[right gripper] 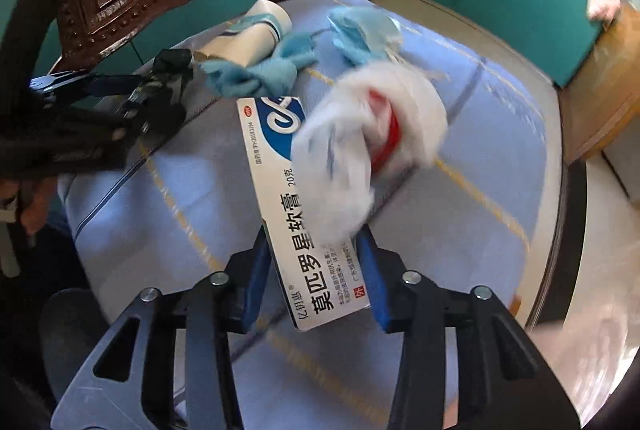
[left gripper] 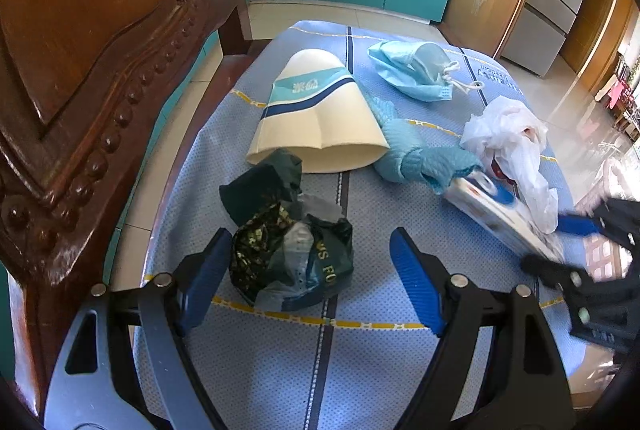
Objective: Collect trash
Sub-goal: 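Grasp the white-blue ointment box with the right tool while the left tool grasps the dark green snack bag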
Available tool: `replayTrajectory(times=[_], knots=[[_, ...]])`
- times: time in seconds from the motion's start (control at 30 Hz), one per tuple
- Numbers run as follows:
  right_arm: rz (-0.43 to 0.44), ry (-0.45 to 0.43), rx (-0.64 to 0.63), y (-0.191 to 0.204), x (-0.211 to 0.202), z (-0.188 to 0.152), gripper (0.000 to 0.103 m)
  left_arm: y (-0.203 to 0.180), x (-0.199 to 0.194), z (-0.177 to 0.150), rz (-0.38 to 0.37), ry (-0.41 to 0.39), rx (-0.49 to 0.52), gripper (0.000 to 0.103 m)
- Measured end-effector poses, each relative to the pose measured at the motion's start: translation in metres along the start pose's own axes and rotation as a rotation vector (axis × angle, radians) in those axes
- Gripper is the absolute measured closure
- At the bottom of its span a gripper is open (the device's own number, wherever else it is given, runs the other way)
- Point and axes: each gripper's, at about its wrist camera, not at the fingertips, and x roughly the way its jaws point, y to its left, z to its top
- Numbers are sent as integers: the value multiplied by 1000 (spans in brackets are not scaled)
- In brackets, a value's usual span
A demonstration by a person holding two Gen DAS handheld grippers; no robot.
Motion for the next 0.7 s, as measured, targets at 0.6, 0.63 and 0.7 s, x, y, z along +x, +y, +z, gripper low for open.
replayTrajectory(times=[0.6, 0.63, 0.7], knots=[[92, -89, 145, 34, -36, -63, 32, 0, 15, 3, 15, 48, 13, 22], [80, -87, 135, 37, -35, -64, 32, 0, 16, 4, 16, 49, 16, 22], [27, -77, 133, 39, -30, -63, 41, -2, 19, 5, 20, 55, 26, 24]])
